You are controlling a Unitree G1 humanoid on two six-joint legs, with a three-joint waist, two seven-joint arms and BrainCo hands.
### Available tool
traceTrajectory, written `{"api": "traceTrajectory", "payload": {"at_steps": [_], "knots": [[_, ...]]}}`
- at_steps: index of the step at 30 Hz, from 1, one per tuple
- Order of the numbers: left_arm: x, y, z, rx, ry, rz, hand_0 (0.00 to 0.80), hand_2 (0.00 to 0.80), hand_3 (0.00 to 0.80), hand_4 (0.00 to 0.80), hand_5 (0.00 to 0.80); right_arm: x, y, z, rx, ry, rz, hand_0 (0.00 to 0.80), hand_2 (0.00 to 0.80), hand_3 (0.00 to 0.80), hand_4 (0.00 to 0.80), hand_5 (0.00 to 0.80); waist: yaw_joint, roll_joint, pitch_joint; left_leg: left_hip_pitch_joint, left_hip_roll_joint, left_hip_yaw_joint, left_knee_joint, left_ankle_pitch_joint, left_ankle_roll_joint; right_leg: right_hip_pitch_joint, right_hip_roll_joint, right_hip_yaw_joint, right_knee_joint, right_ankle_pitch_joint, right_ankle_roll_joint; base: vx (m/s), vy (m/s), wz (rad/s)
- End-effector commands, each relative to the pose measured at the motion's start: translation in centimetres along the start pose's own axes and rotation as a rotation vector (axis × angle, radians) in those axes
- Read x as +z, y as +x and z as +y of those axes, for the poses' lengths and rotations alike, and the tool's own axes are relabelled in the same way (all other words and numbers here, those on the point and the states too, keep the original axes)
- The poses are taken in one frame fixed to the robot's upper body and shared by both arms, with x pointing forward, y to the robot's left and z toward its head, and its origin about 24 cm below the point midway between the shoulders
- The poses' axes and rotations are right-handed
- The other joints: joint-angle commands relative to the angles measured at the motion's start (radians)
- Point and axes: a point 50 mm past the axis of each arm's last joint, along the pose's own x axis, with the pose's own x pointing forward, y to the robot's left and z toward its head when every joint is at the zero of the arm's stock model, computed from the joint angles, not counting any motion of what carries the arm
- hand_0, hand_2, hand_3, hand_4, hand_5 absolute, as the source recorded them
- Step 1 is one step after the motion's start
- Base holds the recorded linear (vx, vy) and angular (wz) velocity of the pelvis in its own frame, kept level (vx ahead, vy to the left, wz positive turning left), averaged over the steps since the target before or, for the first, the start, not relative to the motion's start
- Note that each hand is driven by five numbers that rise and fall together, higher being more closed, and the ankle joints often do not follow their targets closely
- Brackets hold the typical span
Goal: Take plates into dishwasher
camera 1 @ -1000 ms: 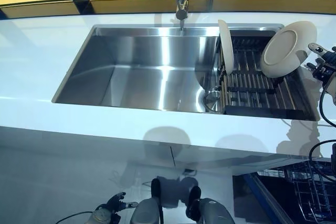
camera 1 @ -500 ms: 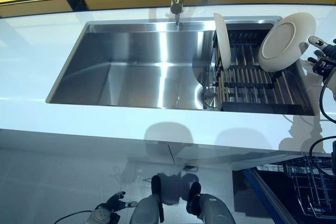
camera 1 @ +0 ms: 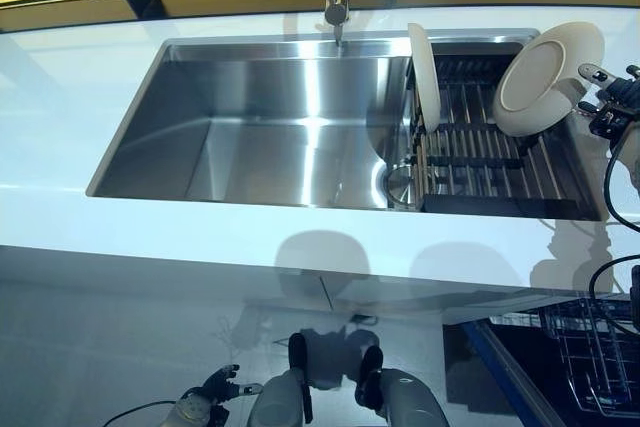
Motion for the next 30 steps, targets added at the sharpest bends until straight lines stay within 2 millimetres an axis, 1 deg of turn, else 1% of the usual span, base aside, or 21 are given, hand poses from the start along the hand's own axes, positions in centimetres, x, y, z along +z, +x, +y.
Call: {"api": "traceTrajectory", "payload": {"at_steps": [1,14,20,27,30], "knots": [[-1.1,-0.3,-0.5,-0.034,0.045,0.024,0.000,0.000,0.000,0.000,0.000,2.5,-0.4,3.3,0.103,-0.027,-0.083,0.000,0.000,0.000,0.000,0.000,0.007,-0.071,0.018,0.059,-0.044,0.072,0.055,-0.194,0.013,0.138,0.039,0.065,-0.205,-0.037,0.015,0.000,0.000,0.00],[-0.8,-0.2,-0.5,-0.035,0.043,0.024,0.000,0.000,0.000,0.000,0.000,2.9,-0.5,4.3,0.118,-0.044,-0.088,0.000,0.000,0.000,0.000,0.000,0.009,-0.072,0.013,0.061,-0.043,0.071,0.048,-0.186,0.010,0.139,0.041,0.066,-0.210,-0.036,0.013,0.000,0.000,0.00],[-0.6,-0.2,-0.5,-0.035,0.043,0.021,0.000,0.000,0.000,0.000,0.000,2.5,-0.5,4.3,0.117,-0.008,-0.062,0.000,0.000,0.000,0.000,0.000,0.013,-0.072,0.011,0.063,-0.044,0.068,0.047,-0.187,0.010,0.141,0.038,0.061,-0.204,-0.041,0.012,0.000,0.000,0.00],[-0.5,-0.1,-0.5,-0.034,0.037,0.024,0.000,0.000,0.000,0.000,0.000,2.0,-0.5,4.9,0.162,0.053,-0.033,0.000,0.000,0.000,0.000,0.000,0.015,-0.070,0.010,0.065,-0.043,0.068,0.045,-0.186,0.010,0.142,0.033,0.053,-0.195,-0.046,0.010,0.000,0.000,0.00],[-0.6,-0.1,-0.6,-0.035,0.037,0.025,0.000,0.000,0.000,0.000,0.000,1.8,-0.5,5.1,0.171,0.052,-0.027,0.000,0.000,0.000,0.000,0.000,0.016,-0.069,0.008,0.067,-0.044,0.068,0.040,-0.185,0.010,0.142,0.031,0.049,-0.193,-0.047,0.010,0.000,0.000,0.00]]}}
